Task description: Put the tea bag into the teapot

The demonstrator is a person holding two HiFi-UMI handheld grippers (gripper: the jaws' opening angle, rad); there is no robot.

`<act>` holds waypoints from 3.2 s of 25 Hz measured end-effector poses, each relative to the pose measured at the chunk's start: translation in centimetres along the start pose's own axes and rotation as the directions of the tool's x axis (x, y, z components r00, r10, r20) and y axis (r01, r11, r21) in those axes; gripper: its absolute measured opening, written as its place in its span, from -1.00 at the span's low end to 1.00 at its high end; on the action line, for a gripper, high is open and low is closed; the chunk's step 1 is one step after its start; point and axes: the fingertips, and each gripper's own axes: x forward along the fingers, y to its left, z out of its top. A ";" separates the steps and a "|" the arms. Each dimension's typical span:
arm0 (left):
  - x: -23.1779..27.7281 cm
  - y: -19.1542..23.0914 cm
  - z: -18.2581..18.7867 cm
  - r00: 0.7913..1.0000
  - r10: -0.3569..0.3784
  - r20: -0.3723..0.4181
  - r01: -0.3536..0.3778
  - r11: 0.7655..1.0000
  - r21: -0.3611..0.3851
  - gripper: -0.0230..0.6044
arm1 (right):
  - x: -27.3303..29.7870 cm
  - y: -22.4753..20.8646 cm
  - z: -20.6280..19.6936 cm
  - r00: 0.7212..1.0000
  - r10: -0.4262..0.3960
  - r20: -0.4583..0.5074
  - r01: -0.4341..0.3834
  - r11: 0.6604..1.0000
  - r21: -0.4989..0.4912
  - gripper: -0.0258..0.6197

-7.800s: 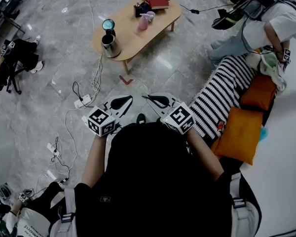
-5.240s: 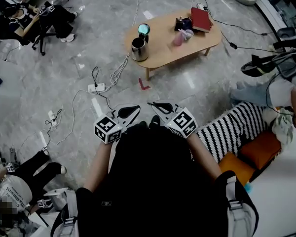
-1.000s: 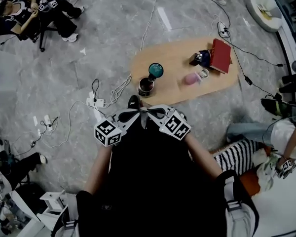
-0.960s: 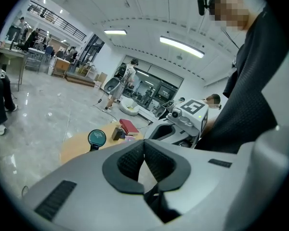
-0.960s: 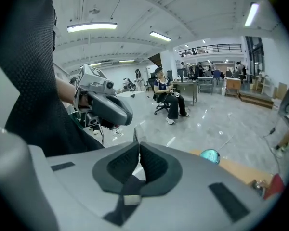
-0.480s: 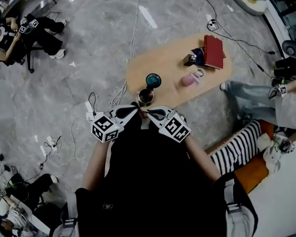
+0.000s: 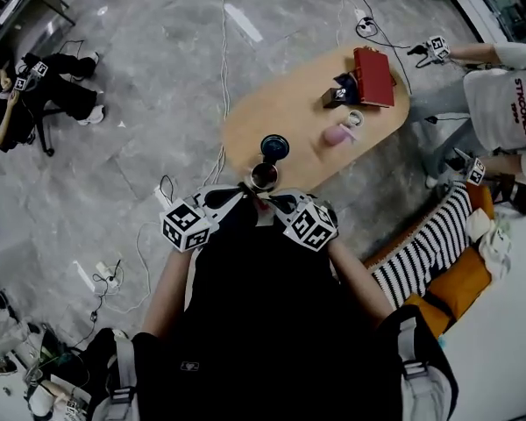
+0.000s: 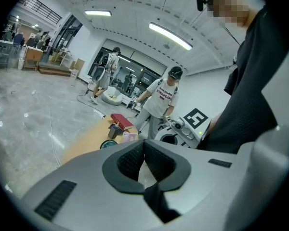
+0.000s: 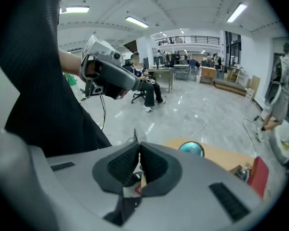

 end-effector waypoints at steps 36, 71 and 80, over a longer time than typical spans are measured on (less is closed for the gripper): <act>-0.5 2.9 -2.0 0.970 -0.125 -0.206 0.136 0.990 0.041 -0.89 | 11.9 -5.4 -9.6 0.990 -0.080 -0.120 0.121 0.912 0.391 -0.70; 4.0 1.8 -2.9 0.942 -0.226 -0.248 0.256 0.962 0.093 -0.89 | -0.5 -3.4 -3.0 0.967 -0.227 0.116 0.132 0.833 0.537 -0.90; 4.8 0.9 -1.9 0.952 -0.236 -0.198 0.255 0.964 0.078 -0.89 | -2.8 -3.2 -0.4 0.961 -0.235 0.149 0.143 0.875 0.462 -0.90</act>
